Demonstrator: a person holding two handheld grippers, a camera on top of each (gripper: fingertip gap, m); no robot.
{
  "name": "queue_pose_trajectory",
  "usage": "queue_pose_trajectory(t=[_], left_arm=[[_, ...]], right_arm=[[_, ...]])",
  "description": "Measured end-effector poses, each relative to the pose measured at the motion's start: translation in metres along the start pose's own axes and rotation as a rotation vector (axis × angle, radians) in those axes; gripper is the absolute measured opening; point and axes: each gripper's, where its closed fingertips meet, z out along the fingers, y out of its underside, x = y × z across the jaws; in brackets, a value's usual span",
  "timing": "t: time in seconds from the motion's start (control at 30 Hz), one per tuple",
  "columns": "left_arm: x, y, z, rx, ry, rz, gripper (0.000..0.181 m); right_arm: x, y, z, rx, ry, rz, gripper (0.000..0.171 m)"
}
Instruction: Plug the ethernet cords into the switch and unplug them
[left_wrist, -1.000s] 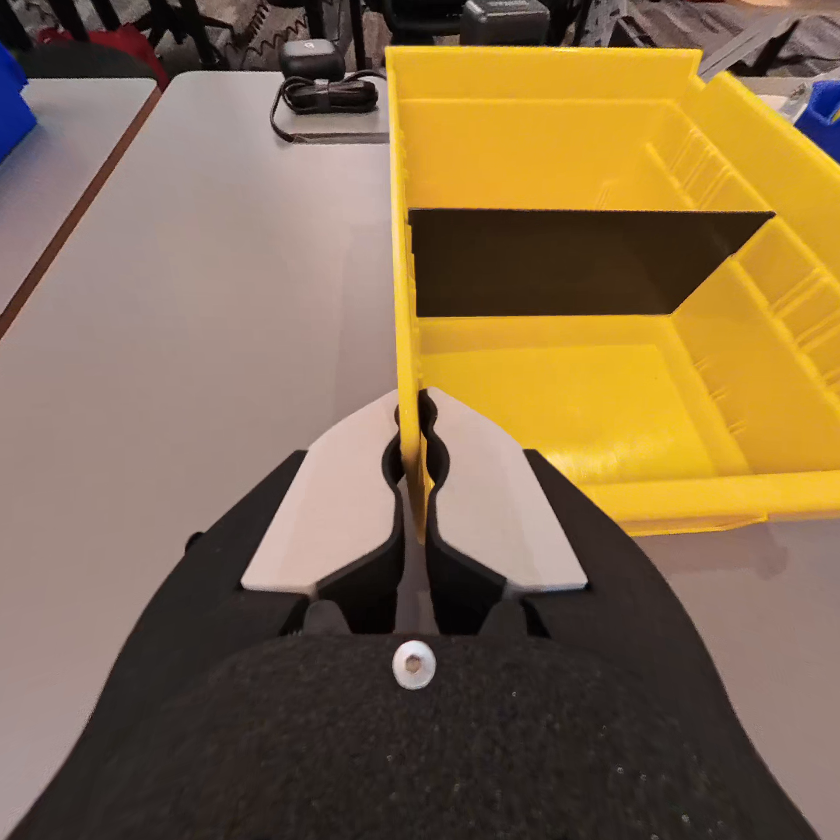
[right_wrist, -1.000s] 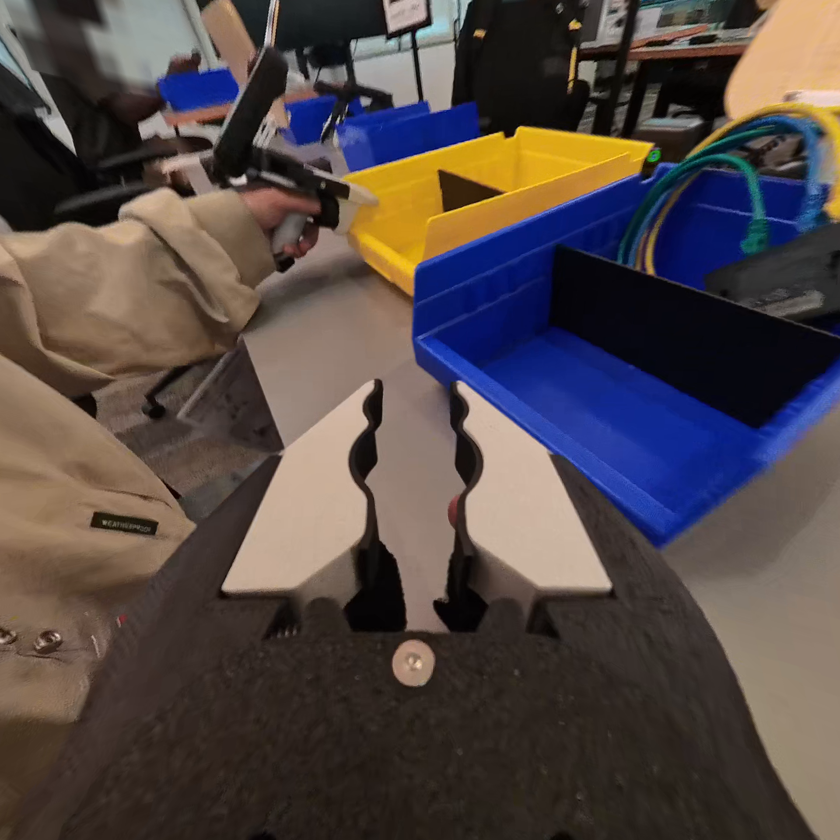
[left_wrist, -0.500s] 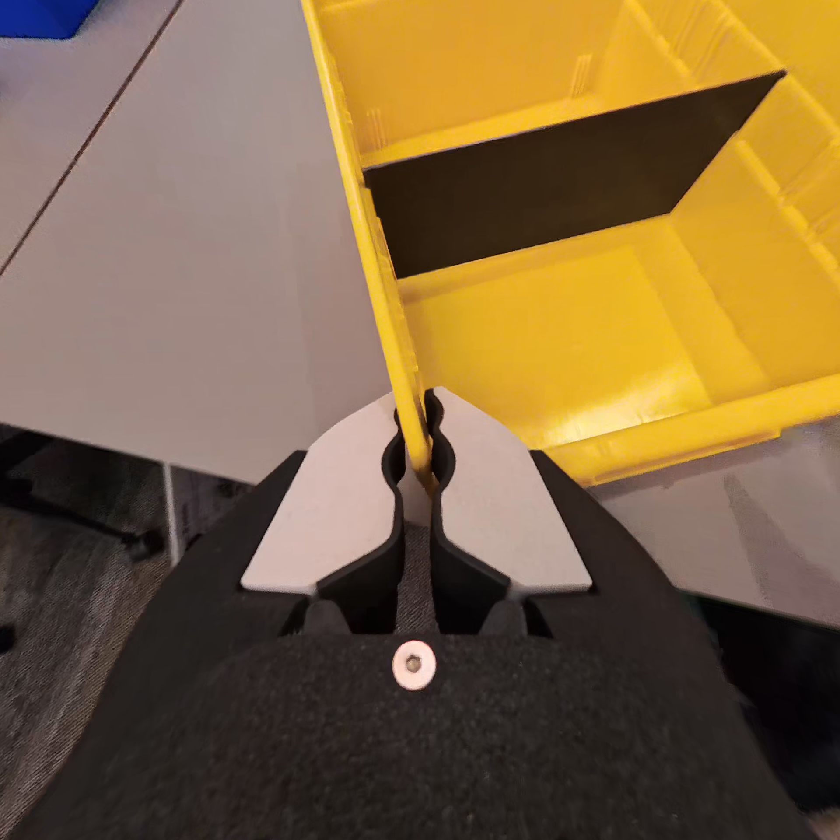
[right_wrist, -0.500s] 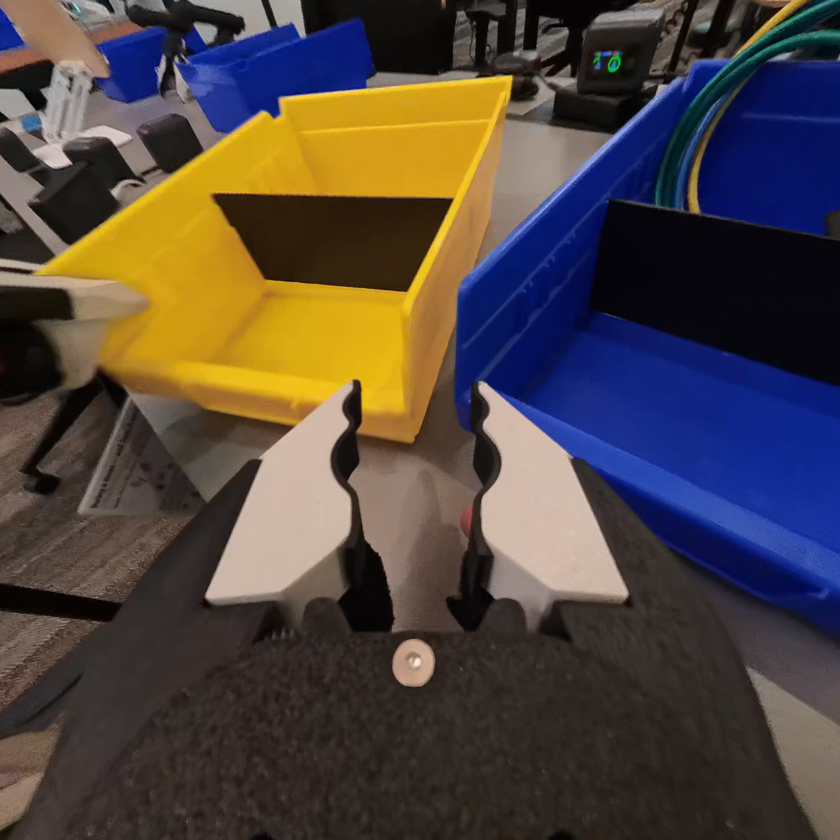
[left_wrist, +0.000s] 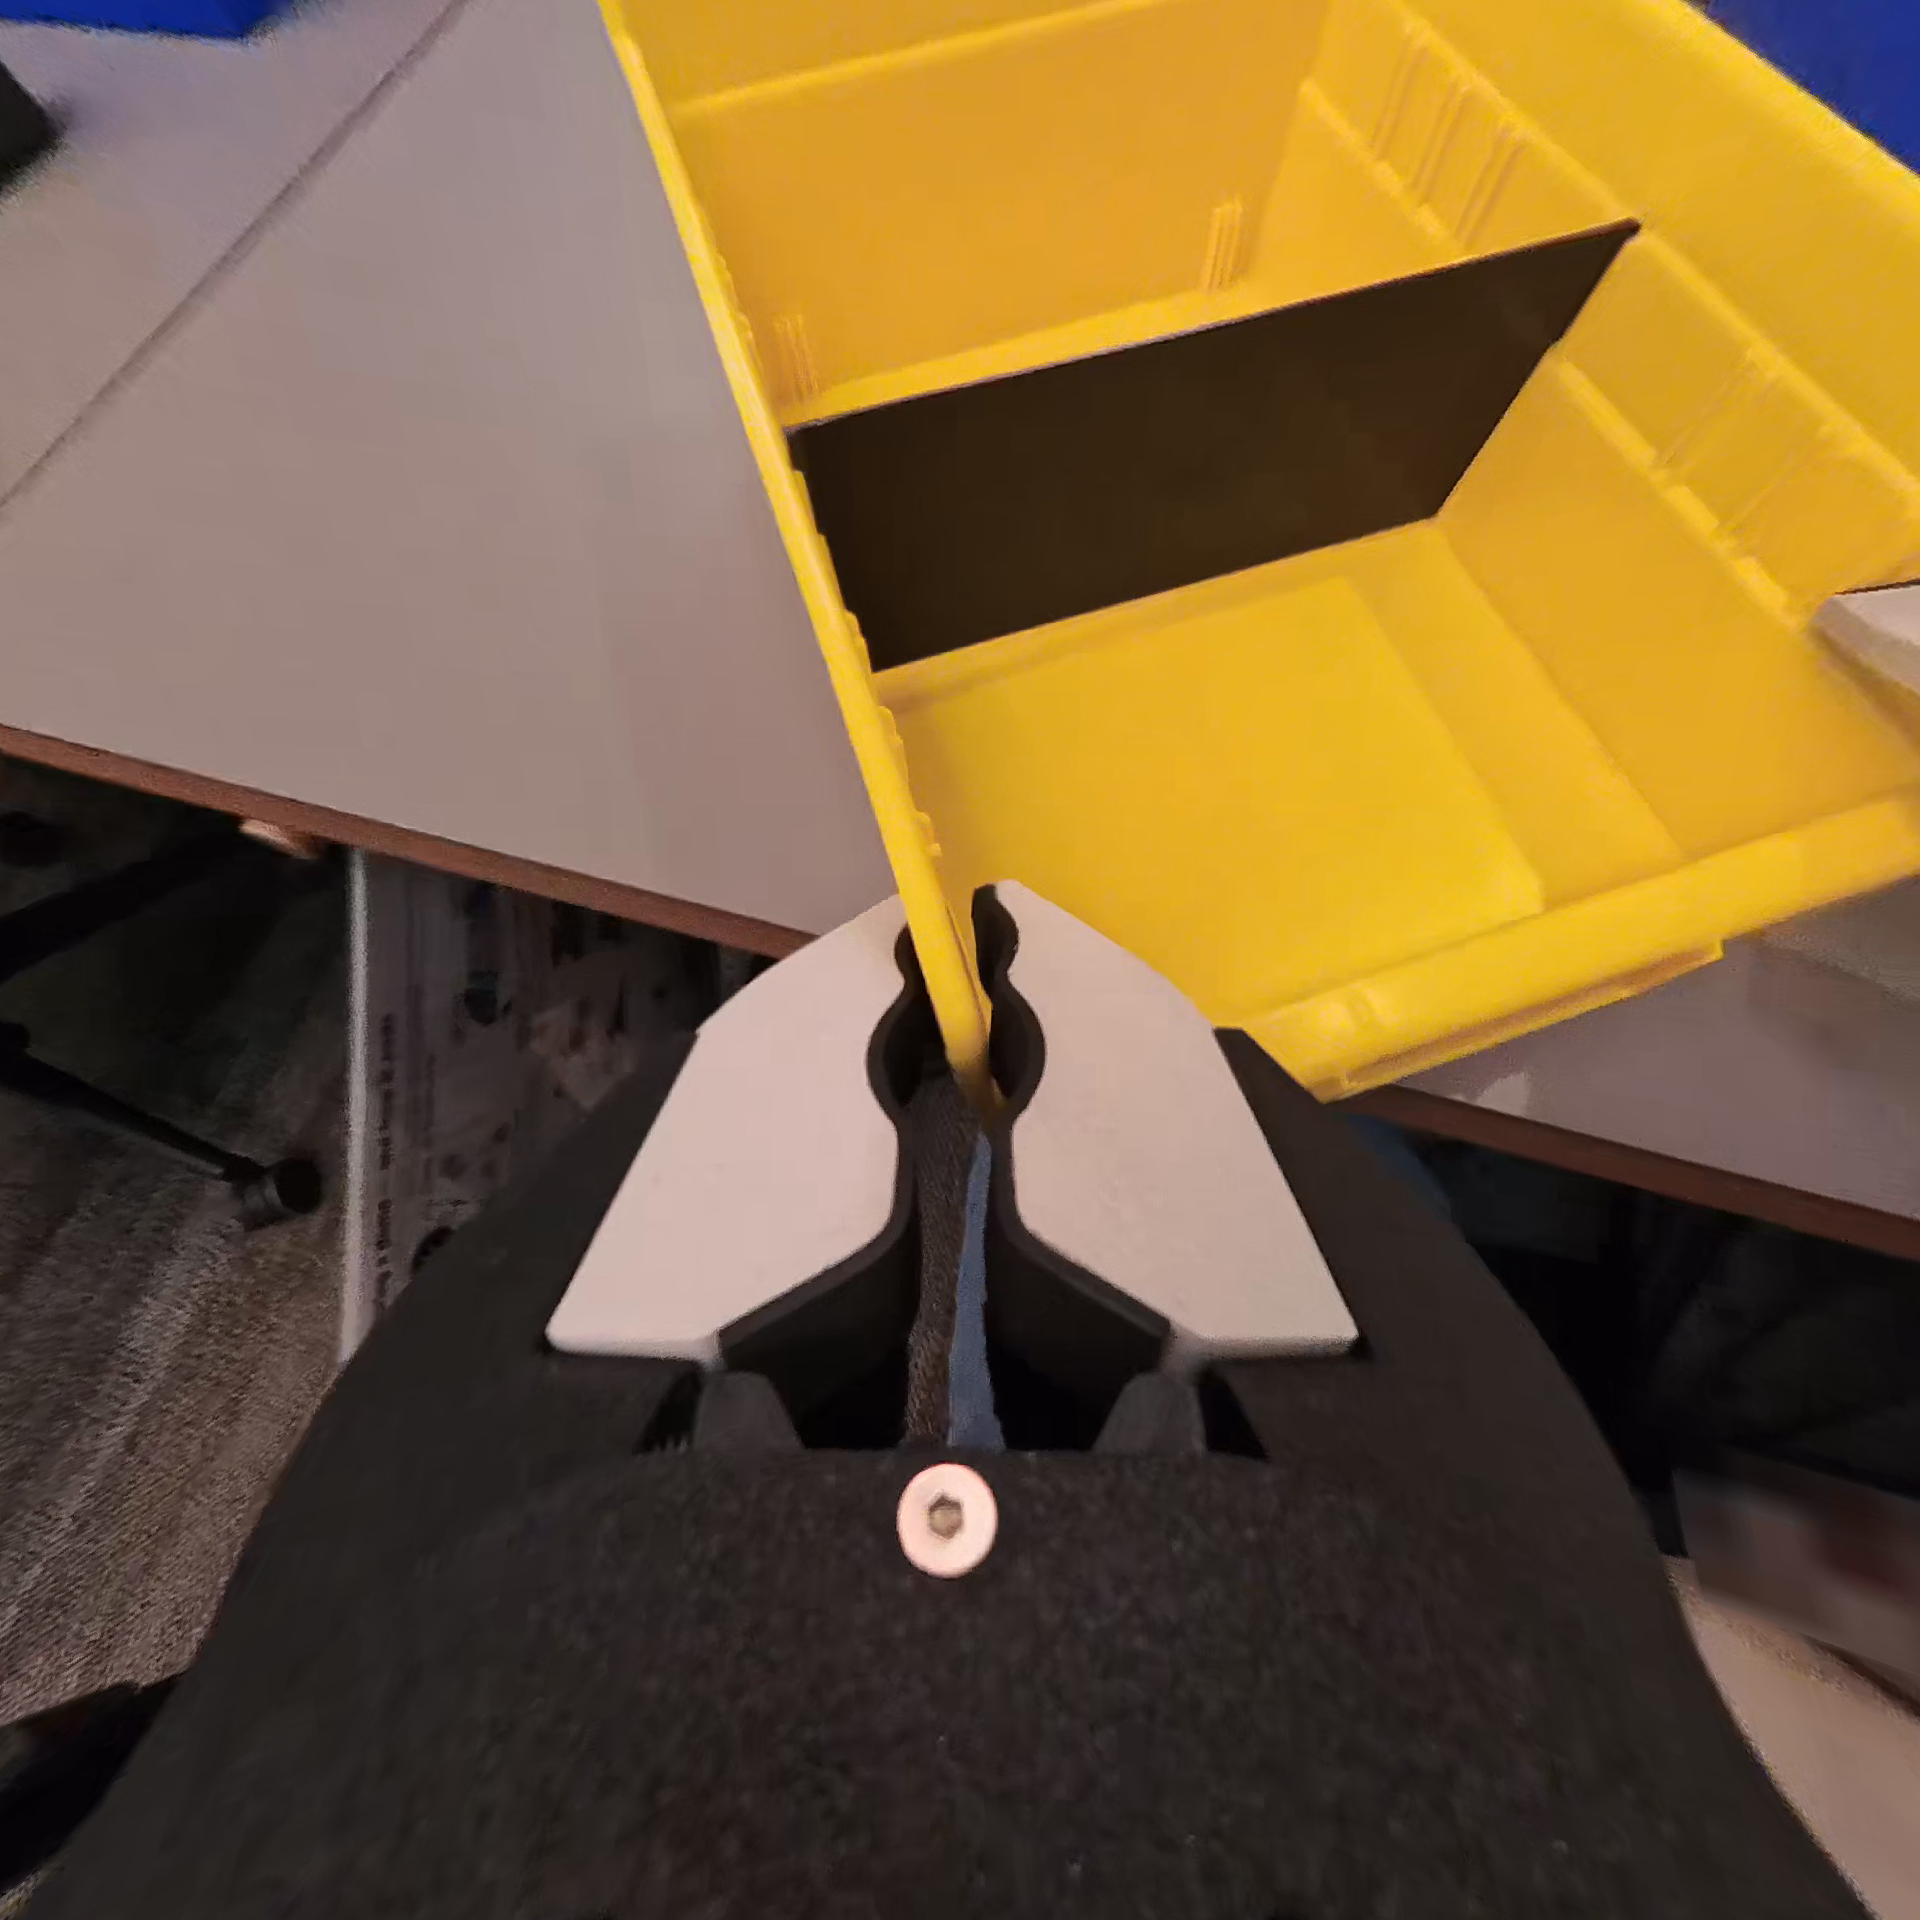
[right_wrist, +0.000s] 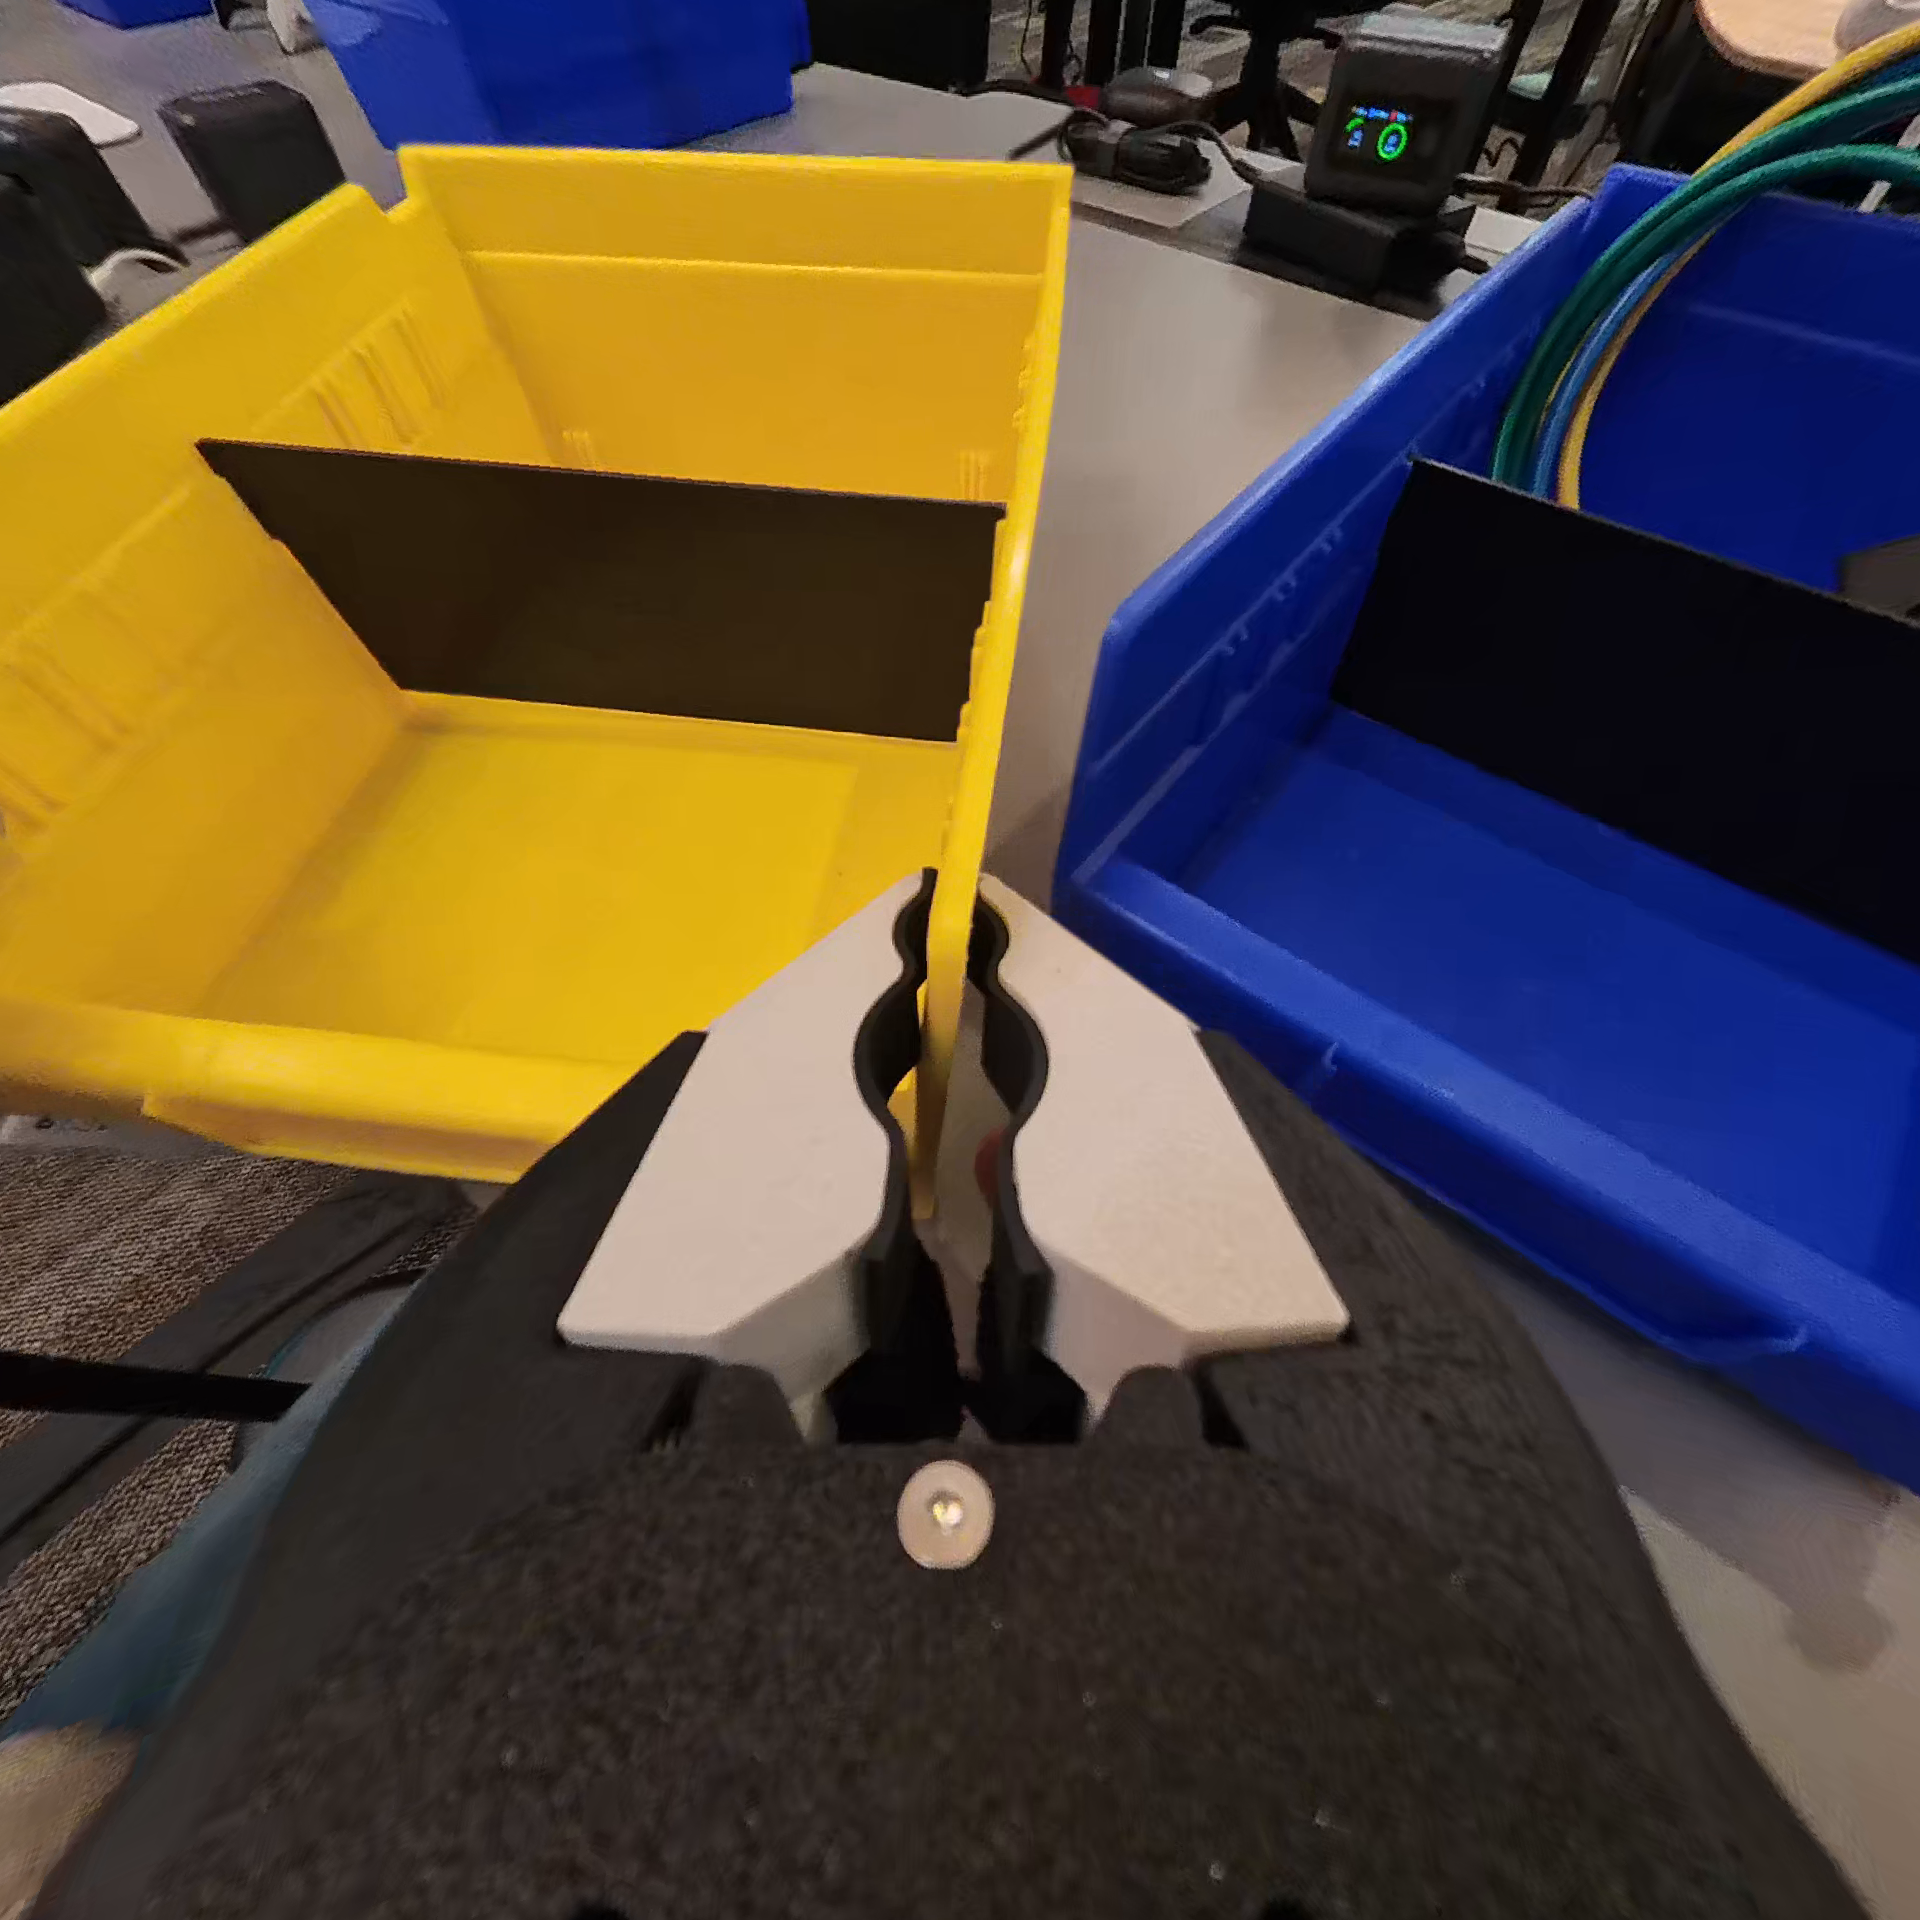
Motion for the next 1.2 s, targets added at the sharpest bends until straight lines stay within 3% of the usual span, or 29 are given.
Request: queue_pose_trajectory(t=[0.13,0.3,0.47,0.63,0.77,0.93,1.03,1.2], left_arm=[[-0.006,-0.021,-0.029,0.161,-0.098,0.015,0.005],[0.016,-0.100,-0.060,0.423,-0.112,0.040,0.003],[0.105,-0.174,-0.062,0.568,0.064,0.133,0.004],[0.233,-0.217,-0.047,0.621,0.270,0.191,0.004],[0.350,-0.213,-0.025,0.579,0.413,0.211,0.005],[0.471,-0.165,0.003,0.488,0.503,0.244,0.006],[0.502,-0.132,0.026,0.387,0.526,0.272,0.006],[0.514,-0.098,0.053,0.294,0.528,0.327,0.007]], right_arm=[[-0.010,-0.022,-0.019,0.092,-0.016,-0.022,0.003],[0.018,-0.085,-0.057,0.287,0.067,-0.026,0.003],[0.111,-0.132,-0.113,0.430,0.226,0.076,0.003],[0.225,-0.136,-0.183,0.472,0.473,0.114,0.003],[0.324,-0.109,-0.229,0.412,0.616,0.107,0.003],[0.423,-0.038,-0.268,0.241,0.710,0.063,0.003],[0.446,0.009,-0.265,0.162,0.680,0.077,0.003],[0.458,0.070,-0.239,0.065,0.646,0.136,0.003]])
